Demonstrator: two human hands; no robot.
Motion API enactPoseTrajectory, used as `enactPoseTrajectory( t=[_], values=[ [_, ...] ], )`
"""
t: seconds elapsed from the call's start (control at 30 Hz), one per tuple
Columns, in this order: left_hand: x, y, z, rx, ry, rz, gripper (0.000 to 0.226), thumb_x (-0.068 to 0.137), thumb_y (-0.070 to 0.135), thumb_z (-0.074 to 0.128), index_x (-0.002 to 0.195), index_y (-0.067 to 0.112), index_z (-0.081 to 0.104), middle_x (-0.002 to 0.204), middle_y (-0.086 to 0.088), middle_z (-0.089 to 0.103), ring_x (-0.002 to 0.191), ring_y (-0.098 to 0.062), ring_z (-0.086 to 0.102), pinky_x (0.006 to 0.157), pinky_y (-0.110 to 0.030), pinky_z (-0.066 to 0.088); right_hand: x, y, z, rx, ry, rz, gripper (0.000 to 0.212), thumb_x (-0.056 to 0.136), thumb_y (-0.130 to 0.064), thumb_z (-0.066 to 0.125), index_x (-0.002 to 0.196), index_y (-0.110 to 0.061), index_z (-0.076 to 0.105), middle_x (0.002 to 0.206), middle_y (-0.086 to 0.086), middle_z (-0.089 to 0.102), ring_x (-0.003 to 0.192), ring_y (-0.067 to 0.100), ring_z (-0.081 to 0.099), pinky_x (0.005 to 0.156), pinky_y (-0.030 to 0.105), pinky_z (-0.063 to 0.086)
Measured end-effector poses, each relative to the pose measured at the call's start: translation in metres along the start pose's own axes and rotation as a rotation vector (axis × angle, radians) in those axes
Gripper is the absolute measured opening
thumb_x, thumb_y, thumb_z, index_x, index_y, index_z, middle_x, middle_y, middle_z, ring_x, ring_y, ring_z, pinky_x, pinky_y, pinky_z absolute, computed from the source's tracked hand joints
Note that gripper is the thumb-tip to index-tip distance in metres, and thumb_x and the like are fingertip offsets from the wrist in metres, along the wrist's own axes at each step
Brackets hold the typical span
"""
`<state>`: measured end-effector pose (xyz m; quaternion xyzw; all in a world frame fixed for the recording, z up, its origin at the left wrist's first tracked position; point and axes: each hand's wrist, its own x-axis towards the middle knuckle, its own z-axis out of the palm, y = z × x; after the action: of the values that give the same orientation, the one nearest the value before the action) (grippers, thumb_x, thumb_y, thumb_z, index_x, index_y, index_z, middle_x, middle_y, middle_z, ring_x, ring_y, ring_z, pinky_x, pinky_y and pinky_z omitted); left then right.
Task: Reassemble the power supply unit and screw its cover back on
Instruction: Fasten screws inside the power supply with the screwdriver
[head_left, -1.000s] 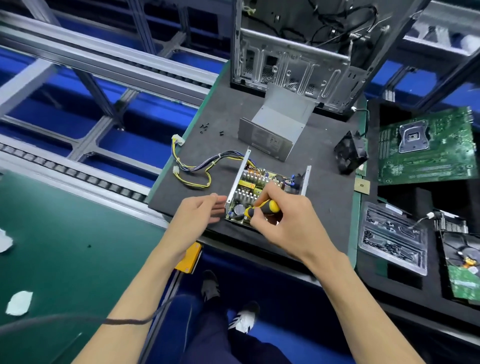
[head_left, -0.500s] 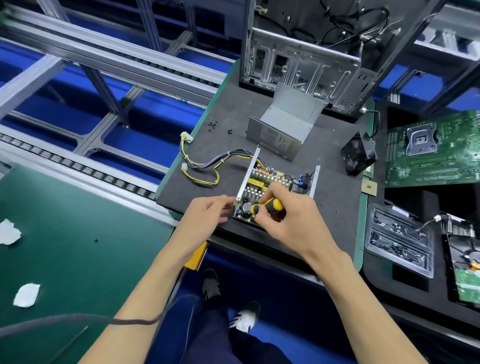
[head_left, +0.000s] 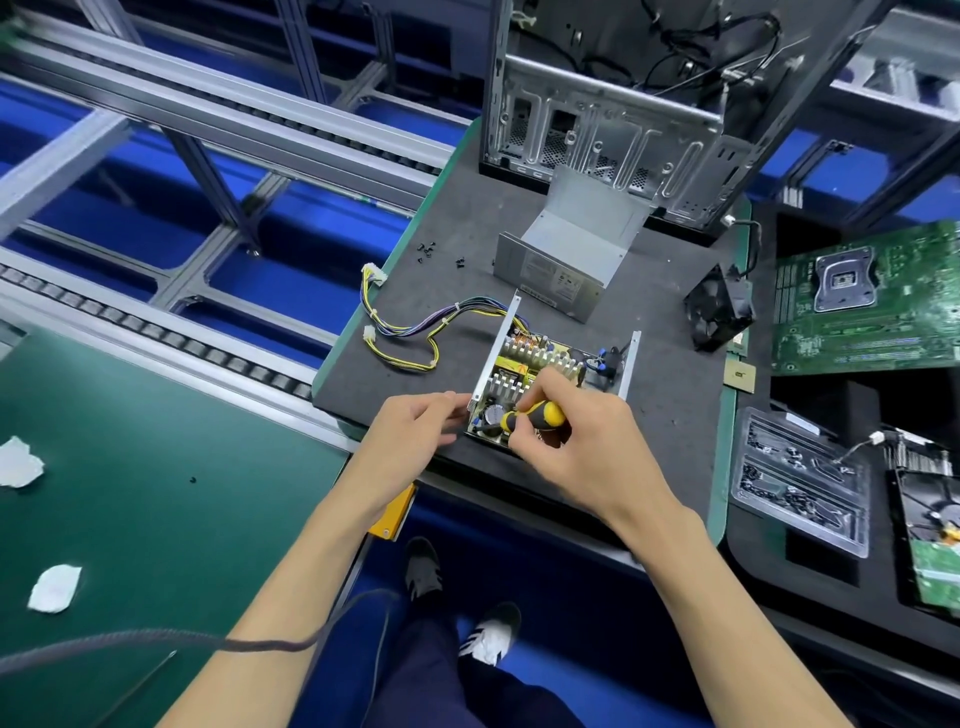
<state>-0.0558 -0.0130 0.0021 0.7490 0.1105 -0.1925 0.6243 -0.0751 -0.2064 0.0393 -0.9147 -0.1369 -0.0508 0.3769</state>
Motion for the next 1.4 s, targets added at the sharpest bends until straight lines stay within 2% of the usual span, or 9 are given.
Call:
enactPoseTrajectory(
  t=[0.13, 0.33, 0.7, 0.9, 1.0, 1.1, 1.2, 1.3, 1.4],
  values=[
    [0.0, 0.0, 0.0, 0.003, -0.01, 0.002, 0.033, 0.108, 0.021, 0.042, 0.117, 0.025, 0.074, 0.109, 0.013, 0.076, 0.103, 0.0, 0.071, 0.1, -0.031, 0.055, -0.001, -0.001, 0.0, 0.005, -0.013, -0.006, 0.011, 0.088, -0.017, 0.072, 0.09, -0.016, 0.061, 0.063, -0.008, 0.055, 0.061, 0.019, 0.056, 0.061, 0.04, 0.052],
    [-0.001, 0.0, -0.001, 0.0, -0.015, 0.003, 0.032, 0.108, 0.021, 0.044, 0.118, 0.024, 0.074, 0.11, 0.009, 0.077, 0.106, -0.003, 0.07, 0.102, -0.035, 0.055, -0.002, -0.002, 0.002, -0.002, -0.009, -0.012, 0.014, 0.086, -0.017, 0.074, 0.088, -0.018, 0.06, 0.057, -0.019, 0.044, 0.056, 0.012, 0.047, 0.055, 0.025, 0.043],
    [-0.004, 0.003, -0.002, 0.024, -0.046, 0.031, 0.036, 0.107, 0.022, 0.044, 0.102, 0.042, 0.073, 0.105, 0.015, 0.077, 0.105, 0.0, 0.07, 0.1, -0.031, 0.055, 0.0, -0.001, 0.003, -0.004, -0.029, -0.035, 0.014, 0.087, -0.02, 0.073, 0.089, -0.019, 0.06, 0.063, -0.018, 0.049, 0.061, 0.017, 0.054, 0.056, 0.034, 0.05],
    [-0.004, 0.005, -0.003, 0.034, -0.054, 0.013, 0.032, 0.107, 0.025, 0.044, 0.116, 0.03, 0.074, 0.109, 0.013, 0.077, 0.105, 0.0, 0.069, 0.102, -0.033, 0.054, 0.004, 0.001, 0.007, 0.014, -0.017, -0.049, 0.01, 0.085, -0.026, 0.069, 0.089, -0.022, 0.061, 0.062, -0.015, 0.051, 0.06, 0.014, 0.052, 0.056, 0.034, 0.049],
    [-0.006, 0.008, -0.003, 0.057, -0.06, 0.014, 0.032, 0.108, 0.023, 0.043, 0.114, 0.03, 0.073, 0.111, 0.01, 0.076, 0.106, -0.001, 0.069, 0.103, -0.036, 0.054, 0.009, 0.004, 0.012, 0.076, -0.004, -0.029, 0.009, 0.087, -0.023, 0.073, 0.09, -0.023, 0.065, 0.063, -0.018, 0.055, 0.061, 0.011, 0.054, 0.057, 0.024, 0.047],
    [-0.009, 0.016, -0.006, 0.145, 0.09, 0.143, 0.028, 0.106, 0.025, 0.047, 0.114, 0.023, 0.074, 0.106, 0.009, 0.075, 0.102, -0.003, 0.068, 0.098, -0.035, 0.056, 0.016, 0.008, 0.016, 0.101, 0.014, -0.005, 0.008, 0.088, -0.02, 0.076, 0.089, -0.019, 0.068, 0.061, -0.013, 0.058, 0.059, 0.01, 0.053, 0.057, 0.016, 0.042],
    [-0.02, 0.039, -0.007, 0.23, 0.233, 0.434, 0.018, 0.097, 0.042, 0.059, 0.098, 0.028, 0.07, 0.09, 0.008, 0.069, 0.087, -0.01, 0.064, 0.077, -0.02, 0.051, 0.023, 0.007, 0.021, 0.113, 0.01, 0.002, 0.012, 0.087, -0.021, 0.078, 0.086, -0.014, 0.068, 0.061, -0.004, 0.06, 0.058, 0.014, 0.05, 0.058, 0.02, 0.043],
    [-0.027, 0.06, -0.002, 0.43, 0.172, 0.643, 0.028, 0.085, 0.045, 0.074, 0.095, 0.021, 0.065, 0.083, 0.006, 0.057, 0.08, -0.016, 0.054, 0.071, -0.018, 0.044, 0.028, 0.004, 0.027, 0.143, -0.002, -0.013, 0.008, 0.082, -0.013, 0.073, 0.088, -0.009, 0.07, 0.061, -0.005, 0.054, 0.056, 0.008, 0.045, 0.056, 0.022, 0.037],
    [-0.027, 0.069, 0.0, 0.543, 0.137, 0.674, 0.021, 0.083, 0.024, 0.081, 0.089, 0.013, 0.064, 0.077, 0.002, 0.054, 0.072, -0.014, 0.049, 0.068, -0.029, 0.044, 0.029, 0.002, 0.03, 0.175, -0.021, 0.016, 0.011, 0.082, -0.013, 0.072, 0.092, -0.008, 0.071, 0.064, -0.005, 0.053, 0.057, 0.01, 0.043, 0.056, 0.023, 0.039]
  ],
)
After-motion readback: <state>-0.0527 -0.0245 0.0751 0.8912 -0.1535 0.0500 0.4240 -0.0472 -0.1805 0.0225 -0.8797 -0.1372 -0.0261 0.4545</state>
